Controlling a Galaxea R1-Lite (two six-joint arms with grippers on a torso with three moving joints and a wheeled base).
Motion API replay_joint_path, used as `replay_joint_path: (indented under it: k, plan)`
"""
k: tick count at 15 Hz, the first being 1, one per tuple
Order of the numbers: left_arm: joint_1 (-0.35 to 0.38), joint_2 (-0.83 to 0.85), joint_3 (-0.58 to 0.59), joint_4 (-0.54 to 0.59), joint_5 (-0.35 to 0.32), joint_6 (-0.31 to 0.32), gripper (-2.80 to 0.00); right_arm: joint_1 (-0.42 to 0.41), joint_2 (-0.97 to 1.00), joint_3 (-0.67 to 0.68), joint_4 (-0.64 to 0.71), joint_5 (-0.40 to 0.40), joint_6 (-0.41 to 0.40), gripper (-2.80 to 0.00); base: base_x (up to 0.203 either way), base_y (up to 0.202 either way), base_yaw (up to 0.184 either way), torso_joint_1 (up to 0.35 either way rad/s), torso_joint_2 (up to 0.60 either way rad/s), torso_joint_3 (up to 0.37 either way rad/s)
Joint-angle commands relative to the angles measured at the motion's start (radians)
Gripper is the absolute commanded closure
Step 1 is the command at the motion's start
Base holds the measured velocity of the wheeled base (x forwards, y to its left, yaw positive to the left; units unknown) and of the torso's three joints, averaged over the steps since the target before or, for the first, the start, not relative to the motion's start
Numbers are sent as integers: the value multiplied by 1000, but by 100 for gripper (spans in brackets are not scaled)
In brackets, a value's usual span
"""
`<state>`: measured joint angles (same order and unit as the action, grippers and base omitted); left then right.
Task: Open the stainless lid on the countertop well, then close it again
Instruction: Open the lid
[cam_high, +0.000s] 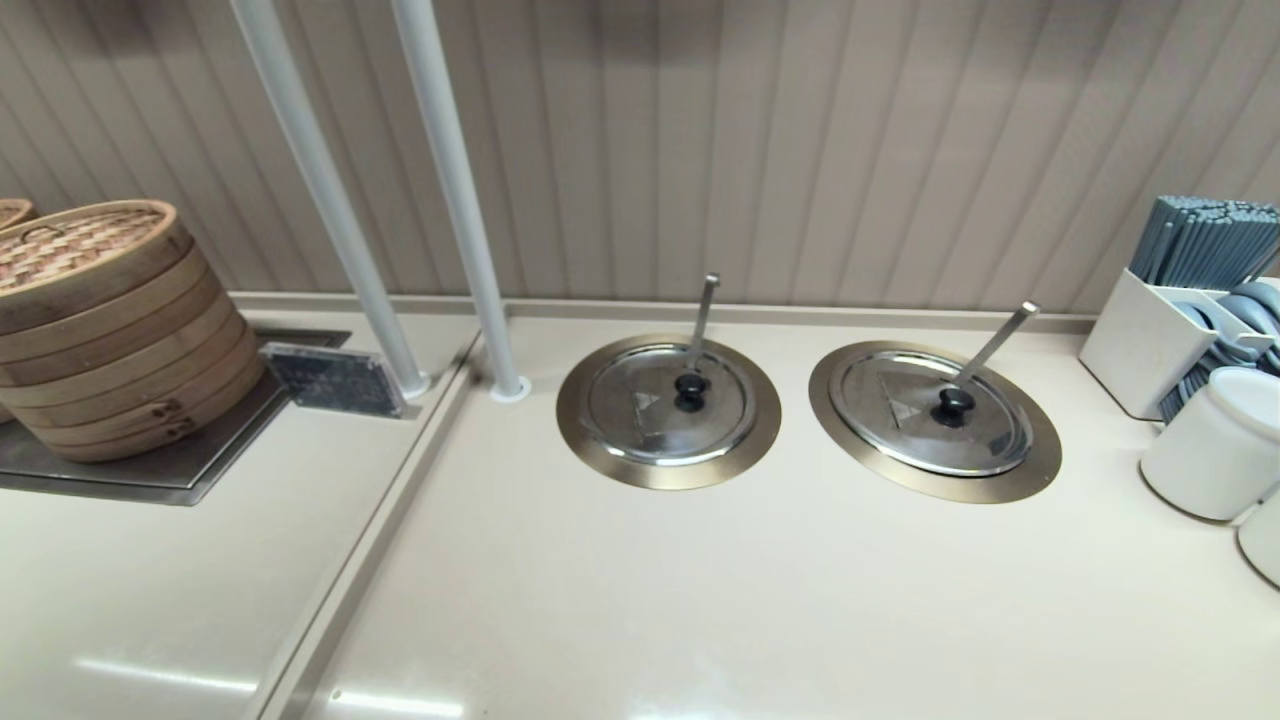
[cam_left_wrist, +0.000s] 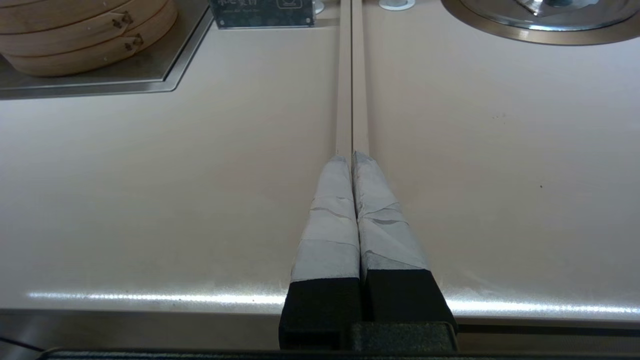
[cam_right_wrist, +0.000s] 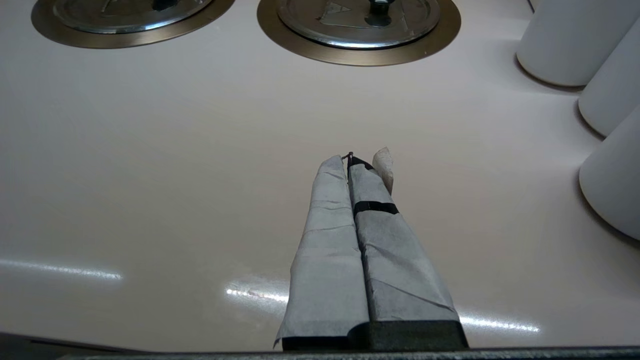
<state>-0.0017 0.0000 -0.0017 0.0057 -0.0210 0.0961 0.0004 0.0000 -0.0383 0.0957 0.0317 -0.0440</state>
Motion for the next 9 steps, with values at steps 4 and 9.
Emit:
replay_joint_path:
  k: [4, 9]
  plan:
    - [0, 0, 0, 0, 0, 0, 0, 0, 1, 9, -17, -10, -12, 0, 0, 0, 0, 0, 0, 0]
    - [0, 0, 0, 0, 0, 0, 0, 0, 166, -220, -54, -1, 17, 0, 0, 0, 0, 0, 0, 0]
